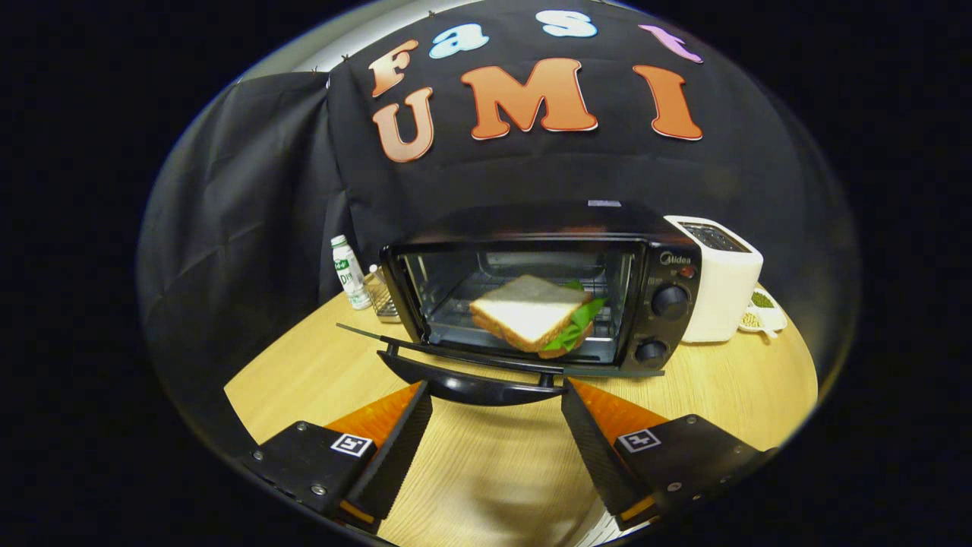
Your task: Open the toaster oven, put the food inside, and close the toaster oven door.
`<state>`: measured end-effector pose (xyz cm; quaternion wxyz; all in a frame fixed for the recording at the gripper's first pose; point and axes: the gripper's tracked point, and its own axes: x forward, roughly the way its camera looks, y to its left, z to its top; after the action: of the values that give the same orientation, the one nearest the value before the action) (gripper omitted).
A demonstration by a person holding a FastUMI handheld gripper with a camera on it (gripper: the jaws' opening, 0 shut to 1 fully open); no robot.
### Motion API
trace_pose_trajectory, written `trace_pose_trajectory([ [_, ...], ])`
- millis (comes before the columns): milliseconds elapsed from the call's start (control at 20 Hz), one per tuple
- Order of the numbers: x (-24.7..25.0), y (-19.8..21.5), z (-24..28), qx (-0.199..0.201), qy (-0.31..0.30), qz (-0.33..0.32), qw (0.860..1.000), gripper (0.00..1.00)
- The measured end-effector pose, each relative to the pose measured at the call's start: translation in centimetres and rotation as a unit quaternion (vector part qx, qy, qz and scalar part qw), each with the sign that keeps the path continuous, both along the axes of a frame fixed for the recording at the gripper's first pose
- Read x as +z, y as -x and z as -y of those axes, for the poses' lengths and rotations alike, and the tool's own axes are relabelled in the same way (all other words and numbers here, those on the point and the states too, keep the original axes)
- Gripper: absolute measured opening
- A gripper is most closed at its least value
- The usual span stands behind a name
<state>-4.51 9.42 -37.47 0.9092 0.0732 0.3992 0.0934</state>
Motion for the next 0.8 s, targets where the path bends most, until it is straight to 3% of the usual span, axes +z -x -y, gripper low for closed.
trace_pose_trajectory([
  [400,1.9,-6.3,1.1,-0.036,0.029,0.047,0.998,1.00],
  [550,2.1,-8.4,2.3,-0.068,0.050,0.068,0.994,1.00],
  [800,8.5,-10.4,2.9,-0.082,0.047,0.148,0.984,1.00],
])
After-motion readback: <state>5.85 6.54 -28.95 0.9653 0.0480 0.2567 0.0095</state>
